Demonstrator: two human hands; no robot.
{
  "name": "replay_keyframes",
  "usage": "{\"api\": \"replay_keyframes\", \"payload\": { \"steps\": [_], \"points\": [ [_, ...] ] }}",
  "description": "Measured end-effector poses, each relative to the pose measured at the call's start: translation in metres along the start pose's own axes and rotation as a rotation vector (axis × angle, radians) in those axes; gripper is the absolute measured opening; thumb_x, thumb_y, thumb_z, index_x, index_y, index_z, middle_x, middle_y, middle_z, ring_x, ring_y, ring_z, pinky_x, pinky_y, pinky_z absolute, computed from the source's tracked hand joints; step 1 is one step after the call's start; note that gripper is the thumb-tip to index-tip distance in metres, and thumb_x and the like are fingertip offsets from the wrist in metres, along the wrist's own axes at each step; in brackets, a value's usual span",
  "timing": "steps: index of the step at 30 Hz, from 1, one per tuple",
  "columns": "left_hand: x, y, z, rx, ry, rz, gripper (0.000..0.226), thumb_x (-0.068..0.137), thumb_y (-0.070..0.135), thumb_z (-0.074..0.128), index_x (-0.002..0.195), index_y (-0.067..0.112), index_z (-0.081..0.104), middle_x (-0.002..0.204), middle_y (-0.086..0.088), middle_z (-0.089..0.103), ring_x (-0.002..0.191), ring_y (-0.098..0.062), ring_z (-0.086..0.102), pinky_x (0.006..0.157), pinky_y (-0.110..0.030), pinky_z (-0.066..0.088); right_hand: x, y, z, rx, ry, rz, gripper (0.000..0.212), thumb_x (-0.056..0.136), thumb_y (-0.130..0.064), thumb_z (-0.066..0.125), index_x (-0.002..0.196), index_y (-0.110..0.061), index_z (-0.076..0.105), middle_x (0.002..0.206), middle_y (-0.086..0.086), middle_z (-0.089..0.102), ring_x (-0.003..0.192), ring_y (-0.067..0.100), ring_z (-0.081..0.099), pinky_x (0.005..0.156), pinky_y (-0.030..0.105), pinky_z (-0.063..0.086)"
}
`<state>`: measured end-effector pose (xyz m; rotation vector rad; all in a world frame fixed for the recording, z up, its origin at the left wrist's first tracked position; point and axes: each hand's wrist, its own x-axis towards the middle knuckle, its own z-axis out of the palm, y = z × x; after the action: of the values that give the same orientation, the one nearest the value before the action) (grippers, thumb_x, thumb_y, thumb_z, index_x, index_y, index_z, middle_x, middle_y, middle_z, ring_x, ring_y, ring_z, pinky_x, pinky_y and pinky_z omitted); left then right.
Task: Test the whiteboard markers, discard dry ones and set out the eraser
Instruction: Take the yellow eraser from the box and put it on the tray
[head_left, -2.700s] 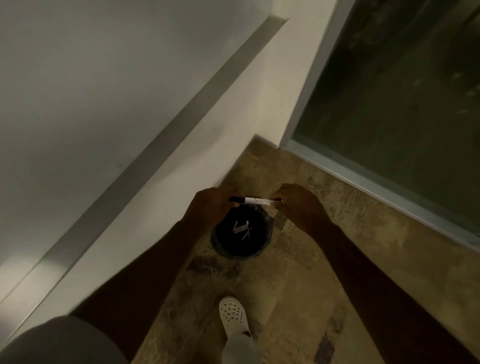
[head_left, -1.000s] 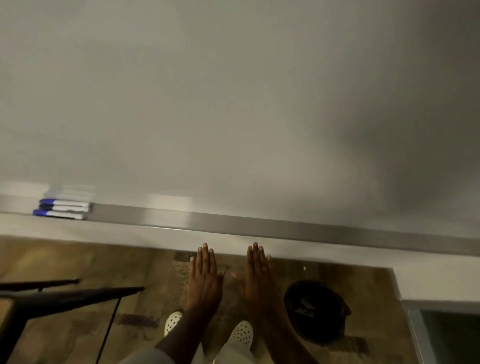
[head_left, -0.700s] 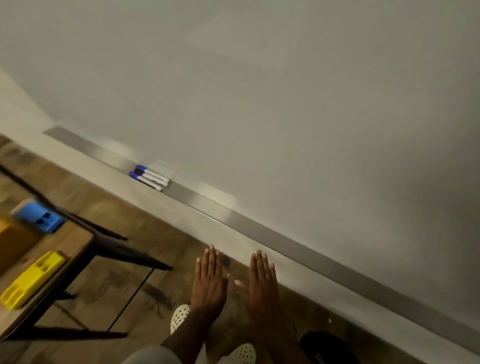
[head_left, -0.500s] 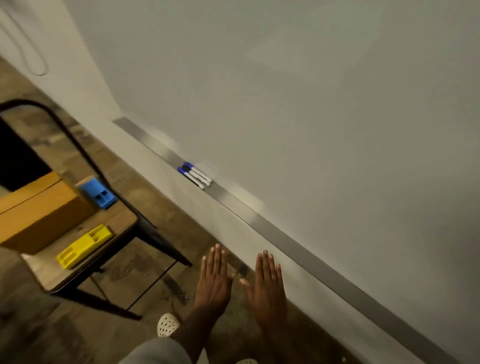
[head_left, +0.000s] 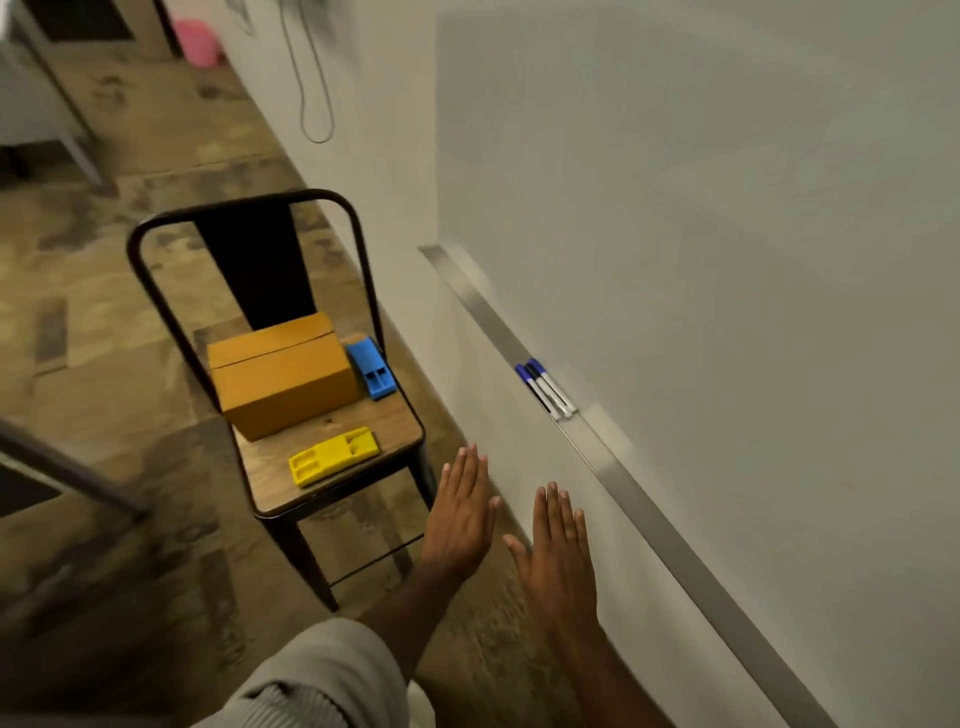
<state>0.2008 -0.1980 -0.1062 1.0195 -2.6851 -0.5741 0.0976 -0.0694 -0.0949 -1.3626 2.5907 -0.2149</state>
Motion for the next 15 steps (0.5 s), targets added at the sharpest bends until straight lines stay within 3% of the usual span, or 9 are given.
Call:
{"api": "replay_keyframes", "payload": {
  "steps": [3,6,11,15],
  "points": [
    [0.018,-0.041,-0.024,-0.019,0.065,-0.037,0.061,0.108,0.038,0.023,0.158,0.008,0.008,0.166,-0.009,-0.005,0.155,-0.023,-0.005,0.125,-0.037,-0.005,0.032,-0.030,-0.007,-0.029,-0.011,-0.046,0.086,0.097,-0.072,0.008,0.157,-0.012,0.020,0.163,0.008,0.016,0.151,0.027,0.022,0.126,0.037,0.003],
    [0.033,-0.077,-0.044,-0.022,0.097,-0.070,0.060,0.108,0.036,0.027,0.158,0.005,0.014,0.167,-0.011,0.001,0.156,-0.023,-0.001,0.125,-0.039,0.000,0.063,-0.064,-0.012,-0.040,-0.012,-0.116,0.091,0.090,-0.077,-0.007,0.158,-0.017,0.000,0.165,0.002,-0.004,0.155,0.022,0.001,0.124,0.036,-0.006],
    [0.049,-0.131,-0.078,-0.043,0.165,-0.114,0.060,0.107,0.037,0.026,0.156,0.004,0.018,0.166,-0.012,0.009,0.155,-0.022,-0.001,0.122,-0.041,0.006,0.117,-0.126,-0.018,-0.050,0.013,-0.209,0.093,0.088,-0.077,-0.012,0.159,-0.016,-0.002,0.166,0.002,-0.007,0.155,0.020,-0.005,0.121,0.033,-0.011],
    [0.056,-0.178,-0.104,-0.030,0.197,-0.148,0.062,0.107,0.038,0.028,0.158,0.006,0.015,0.168,-0.010,0.001,0.155,-0.021,-0.006,0.124,-0.042,0.005,0.161,-0.174,-0.023,-0.046,0.044,-0.293,0.093,0.088,-0.075,-0.016,0.158,-0.016,-0.005,0.166,0.002,-0.009,0.155,0.019,-0.007,0.123,0.035,-0.007]
  ]
}}
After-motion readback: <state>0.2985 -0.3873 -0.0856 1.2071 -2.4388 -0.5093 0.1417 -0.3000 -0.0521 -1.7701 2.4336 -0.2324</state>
